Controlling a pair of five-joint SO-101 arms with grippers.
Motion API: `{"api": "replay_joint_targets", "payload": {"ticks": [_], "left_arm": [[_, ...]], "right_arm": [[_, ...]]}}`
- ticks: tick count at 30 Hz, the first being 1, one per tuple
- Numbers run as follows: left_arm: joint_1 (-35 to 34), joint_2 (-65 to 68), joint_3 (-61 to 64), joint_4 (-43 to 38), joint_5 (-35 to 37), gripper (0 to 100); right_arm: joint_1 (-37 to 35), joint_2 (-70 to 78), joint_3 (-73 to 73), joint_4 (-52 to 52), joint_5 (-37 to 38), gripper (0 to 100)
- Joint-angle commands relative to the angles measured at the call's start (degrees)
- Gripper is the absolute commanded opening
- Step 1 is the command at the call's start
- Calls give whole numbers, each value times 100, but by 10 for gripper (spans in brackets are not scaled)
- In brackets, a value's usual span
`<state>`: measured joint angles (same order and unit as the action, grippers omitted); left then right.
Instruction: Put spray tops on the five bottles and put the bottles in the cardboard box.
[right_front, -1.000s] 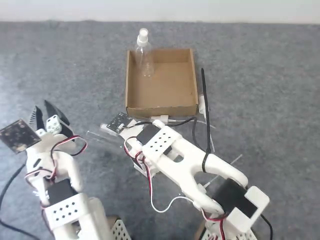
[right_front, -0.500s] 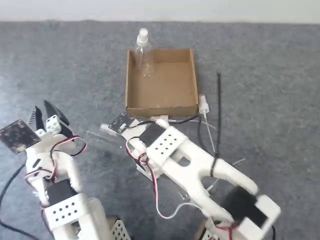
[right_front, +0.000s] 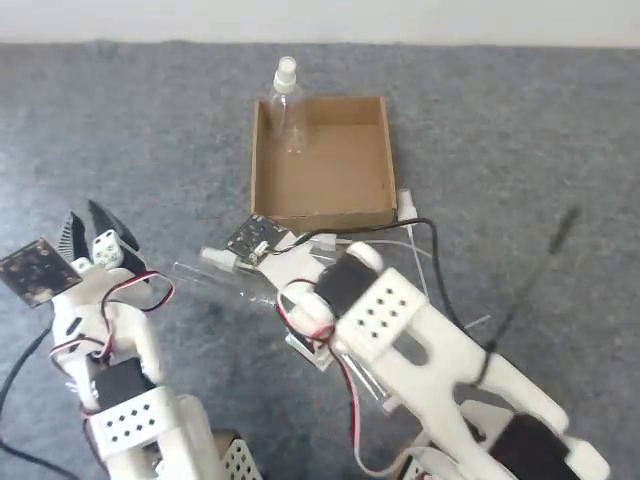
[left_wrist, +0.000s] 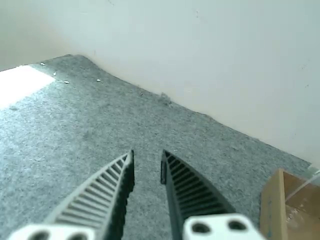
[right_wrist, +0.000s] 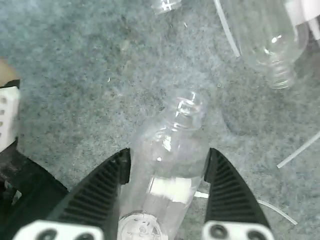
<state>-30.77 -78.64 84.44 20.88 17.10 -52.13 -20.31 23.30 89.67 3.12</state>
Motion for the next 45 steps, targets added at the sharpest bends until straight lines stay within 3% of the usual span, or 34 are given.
{"api": "replay_joint_targets", "payload": {"ticks": [1,14,34,45], "left_arm": [[9,-88,-66,-176,35,85],[18,-88,-22,-176,35,85],[18,-88,-22,-176,35,85],[18,-88,-22,-176,35,85]], "right_arm": [[101,-866,-290,110,-62,105],[1288,-2352,-290,101,-70,105],[1305,-4558,281,40,-281,105],[1349,-6193,2312,-1569,-273,105]]}}
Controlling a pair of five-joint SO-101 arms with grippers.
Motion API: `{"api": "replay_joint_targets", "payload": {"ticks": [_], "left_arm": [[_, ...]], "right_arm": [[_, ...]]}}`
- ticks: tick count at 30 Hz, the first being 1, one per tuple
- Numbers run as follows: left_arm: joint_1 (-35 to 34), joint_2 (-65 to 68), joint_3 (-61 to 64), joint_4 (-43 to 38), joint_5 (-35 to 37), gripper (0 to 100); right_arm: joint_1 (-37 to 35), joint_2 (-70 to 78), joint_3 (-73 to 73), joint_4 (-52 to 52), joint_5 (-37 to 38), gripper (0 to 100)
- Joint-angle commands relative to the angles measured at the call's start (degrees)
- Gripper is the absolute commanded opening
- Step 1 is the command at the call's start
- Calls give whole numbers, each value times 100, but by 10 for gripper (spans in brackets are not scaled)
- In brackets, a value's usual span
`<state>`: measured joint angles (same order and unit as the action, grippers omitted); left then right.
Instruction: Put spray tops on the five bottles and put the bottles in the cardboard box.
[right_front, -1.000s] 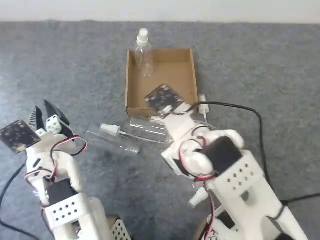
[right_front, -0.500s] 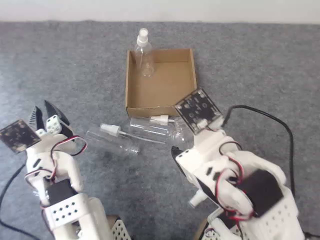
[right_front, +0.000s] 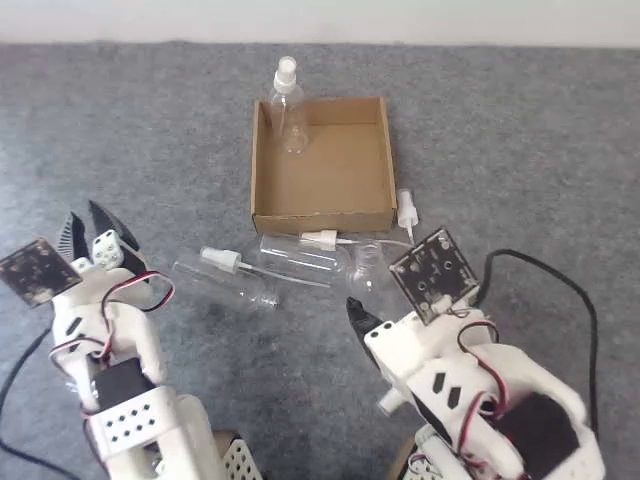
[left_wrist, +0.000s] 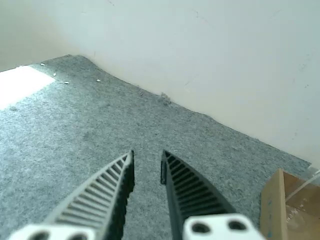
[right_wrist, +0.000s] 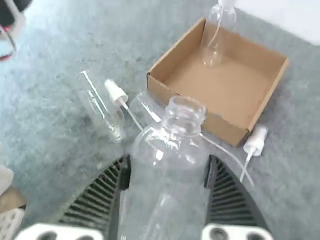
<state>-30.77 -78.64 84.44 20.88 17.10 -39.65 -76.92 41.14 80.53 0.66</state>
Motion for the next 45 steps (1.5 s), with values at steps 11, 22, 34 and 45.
{"api": "replay_joint_targets", "payload": {"ticks": [11,22,34,45], "left_arm": [[185,-88,-22,-167,35,85],[334,-88,-57,-149,35,85],[2268,-88,-673,1081,-1363,85],[3534,-62,-1165,2136,-2215,85]], "right_arm": [[945,-1552,2022,-2000,-18,104],[2563,-1648,2866,-2888,-26,104],[4268,-1648,2884,-3275,-290,104],[4971,-1648,3288,-3960,-703,104]]}}
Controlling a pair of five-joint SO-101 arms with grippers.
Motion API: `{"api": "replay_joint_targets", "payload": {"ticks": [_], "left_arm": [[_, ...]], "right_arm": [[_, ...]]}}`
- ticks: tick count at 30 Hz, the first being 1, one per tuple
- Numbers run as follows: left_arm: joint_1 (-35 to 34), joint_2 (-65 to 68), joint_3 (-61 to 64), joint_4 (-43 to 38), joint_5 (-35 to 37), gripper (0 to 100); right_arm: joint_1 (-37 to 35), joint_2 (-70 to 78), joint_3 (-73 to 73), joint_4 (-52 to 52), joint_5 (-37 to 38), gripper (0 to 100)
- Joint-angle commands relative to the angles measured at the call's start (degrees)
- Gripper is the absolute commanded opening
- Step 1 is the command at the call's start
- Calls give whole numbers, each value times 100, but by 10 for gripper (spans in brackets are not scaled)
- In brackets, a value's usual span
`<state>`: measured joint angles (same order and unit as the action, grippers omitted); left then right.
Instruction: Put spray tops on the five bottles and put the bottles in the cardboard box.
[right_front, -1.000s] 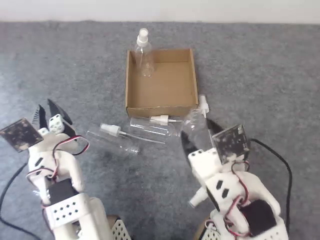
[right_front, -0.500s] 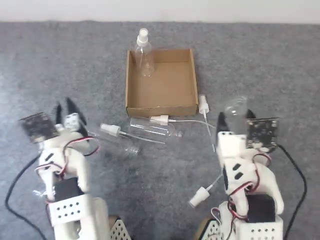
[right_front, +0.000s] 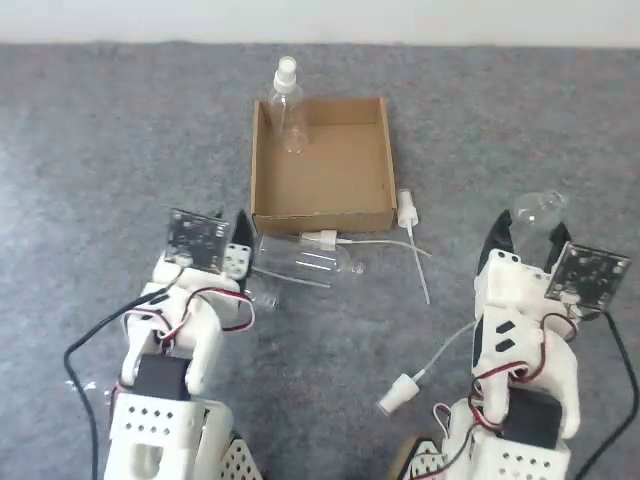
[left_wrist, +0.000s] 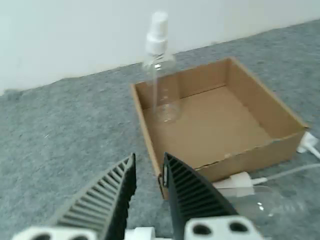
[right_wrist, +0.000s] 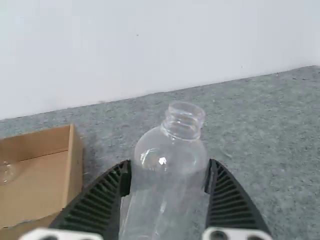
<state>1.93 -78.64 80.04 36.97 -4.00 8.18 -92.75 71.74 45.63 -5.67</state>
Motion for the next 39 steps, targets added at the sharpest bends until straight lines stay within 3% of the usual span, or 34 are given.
{"api": "replay_joint_targets", "payload": {"ticks": [1,14,23,27,39], "left_arm": [[343,-44,-875,712,-105,85],[2347,-26,-1719,2374,-536,99],[3631,-26,-1684,2901,-404,169],[4062,448,-1684,2884,-123,192],[5125,3798,-2343,1987,607,193]], "right_arm": [[215,-66,273,-541,-70,104],[954,-66,255,-611,-352,103],[989,-66,255,-620,-334,103],[989,-66,255,-620,-325,103],[989,-66,255,-699,-299,103]]}}
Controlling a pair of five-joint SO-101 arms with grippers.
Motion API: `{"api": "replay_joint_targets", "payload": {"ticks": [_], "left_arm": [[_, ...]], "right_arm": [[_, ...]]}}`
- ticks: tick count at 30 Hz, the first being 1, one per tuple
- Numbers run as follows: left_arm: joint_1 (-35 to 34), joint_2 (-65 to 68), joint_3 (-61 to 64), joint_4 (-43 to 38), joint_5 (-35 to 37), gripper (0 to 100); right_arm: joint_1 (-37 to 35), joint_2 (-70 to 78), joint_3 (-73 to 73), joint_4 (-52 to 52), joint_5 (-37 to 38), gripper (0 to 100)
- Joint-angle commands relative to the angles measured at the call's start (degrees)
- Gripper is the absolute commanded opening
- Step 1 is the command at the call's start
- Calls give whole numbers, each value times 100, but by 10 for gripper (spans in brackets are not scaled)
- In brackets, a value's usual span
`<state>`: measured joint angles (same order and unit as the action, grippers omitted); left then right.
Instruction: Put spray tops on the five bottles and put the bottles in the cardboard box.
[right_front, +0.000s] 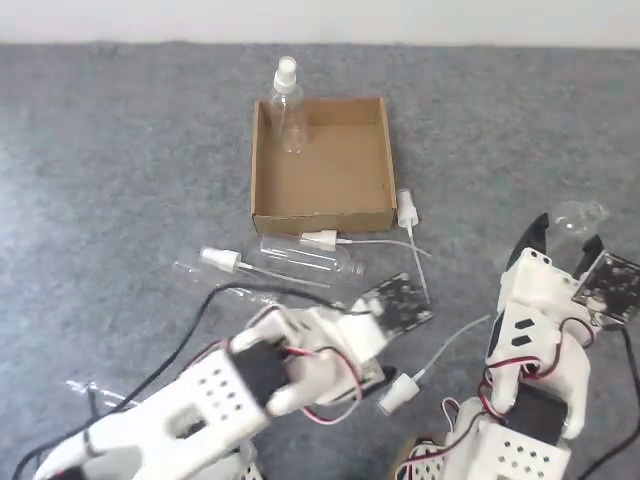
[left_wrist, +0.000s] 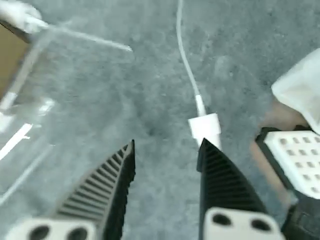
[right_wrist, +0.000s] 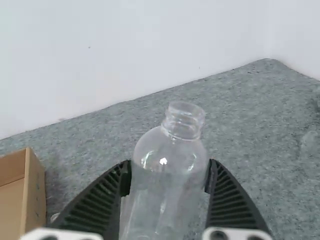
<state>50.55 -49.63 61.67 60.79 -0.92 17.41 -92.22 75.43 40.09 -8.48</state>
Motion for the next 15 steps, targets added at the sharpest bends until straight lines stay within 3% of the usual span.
{"api": "replay_joint_targets", "payload": {"ticks": [1,8,15], "left_arm": [[343,1116,-532,-492,316,193],[484,2154,-585,-1222,325,193],[642,2734,-804,-1240,325,190]], "right_arm": [[66,-119,-114,-145,-18,103],[66,-119,-114,-154,-18,103],[66,-110,-114,-163,-18,103]]}}
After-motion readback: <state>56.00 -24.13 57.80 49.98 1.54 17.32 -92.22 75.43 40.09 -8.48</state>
